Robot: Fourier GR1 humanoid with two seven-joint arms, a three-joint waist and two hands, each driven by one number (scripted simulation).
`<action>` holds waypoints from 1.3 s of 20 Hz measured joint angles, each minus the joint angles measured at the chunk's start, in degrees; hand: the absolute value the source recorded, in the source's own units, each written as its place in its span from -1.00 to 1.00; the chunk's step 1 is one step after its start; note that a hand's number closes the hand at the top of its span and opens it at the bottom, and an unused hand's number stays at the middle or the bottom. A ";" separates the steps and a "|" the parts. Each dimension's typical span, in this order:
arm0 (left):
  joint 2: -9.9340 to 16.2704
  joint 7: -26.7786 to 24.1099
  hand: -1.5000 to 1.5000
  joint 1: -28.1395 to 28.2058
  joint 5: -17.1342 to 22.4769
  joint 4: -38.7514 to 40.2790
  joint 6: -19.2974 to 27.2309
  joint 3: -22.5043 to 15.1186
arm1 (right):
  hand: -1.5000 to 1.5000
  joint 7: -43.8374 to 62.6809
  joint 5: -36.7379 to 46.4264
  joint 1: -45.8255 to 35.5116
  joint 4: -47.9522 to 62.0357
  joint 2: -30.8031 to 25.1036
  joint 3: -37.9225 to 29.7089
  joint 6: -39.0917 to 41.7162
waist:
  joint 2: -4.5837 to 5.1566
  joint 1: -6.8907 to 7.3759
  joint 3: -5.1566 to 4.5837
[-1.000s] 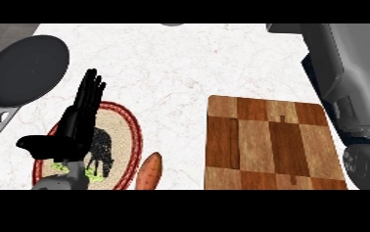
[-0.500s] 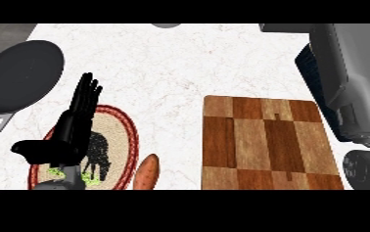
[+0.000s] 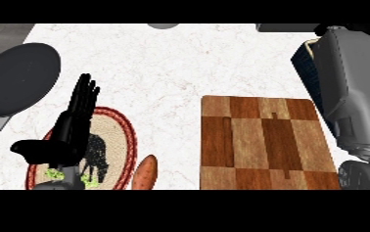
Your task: Pick the tomato from the cutting board and place it in the basket
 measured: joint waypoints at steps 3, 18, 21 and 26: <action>-0.07 0.02 0.00 -0.37 -0.09 0.15 0.09 0.16 | 1.00 -0.92 -0.66 2.00 -1.38 0.53 -1.12 -0.24 | 0.04 -0.01 0.02; 0.49 -0.29 0.00 1.04 0.63 -0.82 -1.30 0.78 | -1.00 -2.94 -1.98 12.42 -11.88 4.61 -5.80 -4.51 | -0.02 -0.12 0.01; 0.36 0.24 0.00 0.23 0.59 -0.66 -1.06 1.00 | -1.00 -2.99 -2.63 13.73 -13.36 5.69 -6.59 -4.45 | -0.01 -0.12 0.01; 0.43 -0.80 0.00 -0.16 0.87 0.63 -1.63 1.66 | -1.00 -4.48 -4.26 15.45 -13.59 5.79 -6.75 -6.56 | 0.12 0.13 0.02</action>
